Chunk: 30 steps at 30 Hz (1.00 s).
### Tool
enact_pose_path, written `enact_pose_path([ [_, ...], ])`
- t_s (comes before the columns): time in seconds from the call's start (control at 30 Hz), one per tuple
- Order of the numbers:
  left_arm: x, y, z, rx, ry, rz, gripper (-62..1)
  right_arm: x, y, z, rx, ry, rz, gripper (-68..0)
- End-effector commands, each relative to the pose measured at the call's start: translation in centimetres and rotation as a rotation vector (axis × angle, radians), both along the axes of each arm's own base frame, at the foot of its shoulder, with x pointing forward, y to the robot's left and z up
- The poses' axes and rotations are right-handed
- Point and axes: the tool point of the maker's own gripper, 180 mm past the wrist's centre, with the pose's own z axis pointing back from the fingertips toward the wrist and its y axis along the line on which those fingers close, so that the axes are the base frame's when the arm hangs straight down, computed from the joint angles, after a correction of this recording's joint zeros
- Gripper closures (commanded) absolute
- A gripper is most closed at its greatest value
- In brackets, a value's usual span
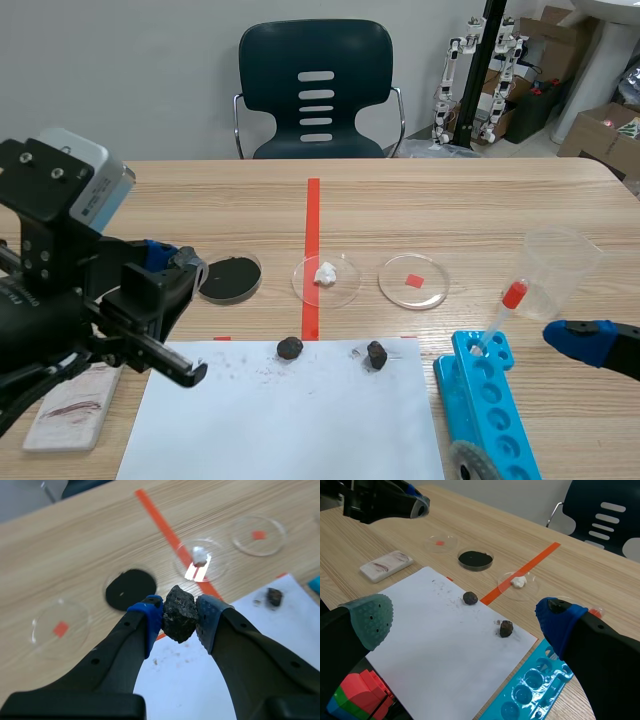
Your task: Put the mineral in the empty petri dish
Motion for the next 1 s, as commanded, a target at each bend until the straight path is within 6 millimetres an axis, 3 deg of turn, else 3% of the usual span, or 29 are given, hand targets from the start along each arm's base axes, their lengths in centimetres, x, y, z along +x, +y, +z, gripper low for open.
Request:
enact_pose_path([
  [0.0, 0.6, 0.6, -0.6, -0.026, 0.019, 0.05, -9.0, 0.4, 0.3, 1.1, 0.026, -0.035, 0.002, -59.1],
  [0.23, 3.2, 1.6, -3.5, -0.036, 0.076, 0.127, -9.0, 0.4, 0.3, 1.1, 0.026, -0.035, 0.002, -59.1],
  [0.47, 7.0, 6.1, -5.7, -0.015, 0.101, 0.349, -9.0, 0.4, 0.3, 1.1, 0.026, -0.035, 0.002, -59.1],
  [0.63, 9.0, 7.6, -7.6, -0.006, 0.135, 0.408, -9.0, 0.4, 0.3, 1.1, 0.025, -0.035, 0.003, -59.1],
  [0.97, 12.5, 10.2, -9.0, -0.008, 0.159, 0.545, -9.0, 0.4, 0.3, 1.1, 0.025, -0.035, 0.003, -59.1],
])
